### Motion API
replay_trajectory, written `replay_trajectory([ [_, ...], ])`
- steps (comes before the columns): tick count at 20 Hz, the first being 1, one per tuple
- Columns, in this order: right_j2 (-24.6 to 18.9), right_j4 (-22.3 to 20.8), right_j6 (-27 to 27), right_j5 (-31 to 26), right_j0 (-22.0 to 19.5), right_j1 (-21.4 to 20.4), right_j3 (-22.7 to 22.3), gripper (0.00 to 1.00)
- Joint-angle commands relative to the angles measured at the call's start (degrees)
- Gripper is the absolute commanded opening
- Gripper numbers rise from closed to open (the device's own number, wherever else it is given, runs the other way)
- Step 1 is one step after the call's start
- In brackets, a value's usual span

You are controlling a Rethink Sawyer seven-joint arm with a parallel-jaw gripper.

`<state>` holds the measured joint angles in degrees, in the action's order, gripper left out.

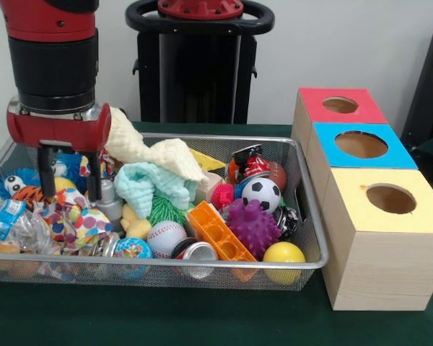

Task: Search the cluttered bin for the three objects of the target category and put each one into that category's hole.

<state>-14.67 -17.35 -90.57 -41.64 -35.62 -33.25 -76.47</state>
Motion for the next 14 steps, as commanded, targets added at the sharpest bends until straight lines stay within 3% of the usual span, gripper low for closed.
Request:
replay_trajectory([
  [1, -4.2, -2.2, 2.6, 5.8, -1.4, 2.6, -4.9, 1.0],
  [7, -4.0, -3.0, 2.0, 8.7, -1.4, 6.1, -4.1, 1.0],
  [14, -3.2, -3.3, 2.0, 9.0, -0.9, 7.2, -4.2, 1.0],
])
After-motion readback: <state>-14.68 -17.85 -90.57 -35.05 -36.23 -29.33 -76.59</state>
